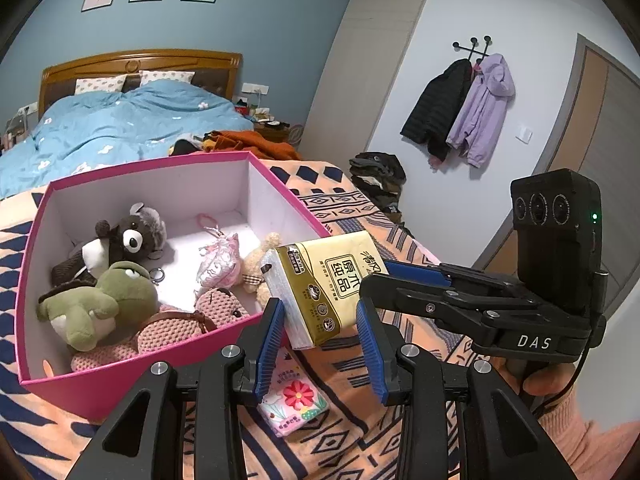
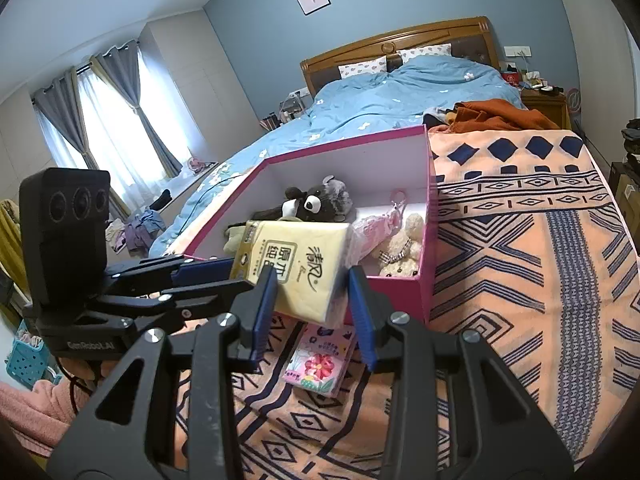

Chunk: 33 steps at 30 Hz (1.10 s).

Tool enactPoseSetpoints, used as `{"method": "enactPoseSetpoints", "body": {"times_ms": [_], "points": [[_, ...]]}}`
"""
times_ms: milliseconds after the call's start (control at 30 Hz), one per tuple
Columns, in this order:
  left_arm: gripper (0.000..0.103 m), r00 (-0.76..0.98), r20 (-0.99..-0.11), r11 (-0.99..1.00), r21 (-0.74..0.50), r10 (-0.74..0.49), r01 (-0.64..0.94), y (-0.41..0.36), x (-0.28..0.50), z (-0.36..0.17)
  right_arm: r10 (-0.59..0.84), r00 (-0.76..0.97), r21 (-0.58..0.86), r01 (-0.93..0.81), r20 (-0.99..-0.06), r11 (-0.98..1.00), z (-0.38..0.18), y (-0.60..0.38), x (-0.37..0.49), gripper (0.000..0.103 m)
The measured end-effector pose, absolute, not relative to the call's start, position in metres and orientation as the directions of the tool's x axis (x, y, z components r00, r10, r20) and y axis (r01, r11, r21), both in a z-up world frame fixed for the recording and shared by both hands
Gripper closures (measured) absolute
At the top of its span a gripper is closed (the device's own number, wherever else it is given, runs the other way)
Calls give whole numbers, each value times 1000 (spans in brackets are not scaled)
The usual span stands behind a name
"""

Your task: Organize objects

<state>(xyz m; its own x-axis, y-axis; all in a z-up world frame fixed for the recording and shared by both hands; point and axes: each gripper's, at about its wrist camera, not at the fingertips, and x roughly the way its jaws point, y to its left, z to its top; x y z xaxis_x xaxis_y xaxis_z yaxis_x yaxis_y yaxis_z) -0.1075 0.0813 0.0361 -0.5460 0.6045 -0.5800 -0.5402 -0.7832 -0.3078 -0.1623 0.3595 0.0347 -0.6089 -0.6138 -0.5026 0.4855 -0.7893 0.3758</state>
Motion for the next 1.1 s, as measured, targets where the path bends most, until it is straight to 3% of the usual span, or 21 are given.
{"method": "enactPoseSetpoints", "body": {"times_ms": [1100], "points": [[66, -557, -593, -801, -299, 582, -519, 88, -130, 38, -597, -618, 363, 474, -511, -802, 35, 360, -181, 63]]}}
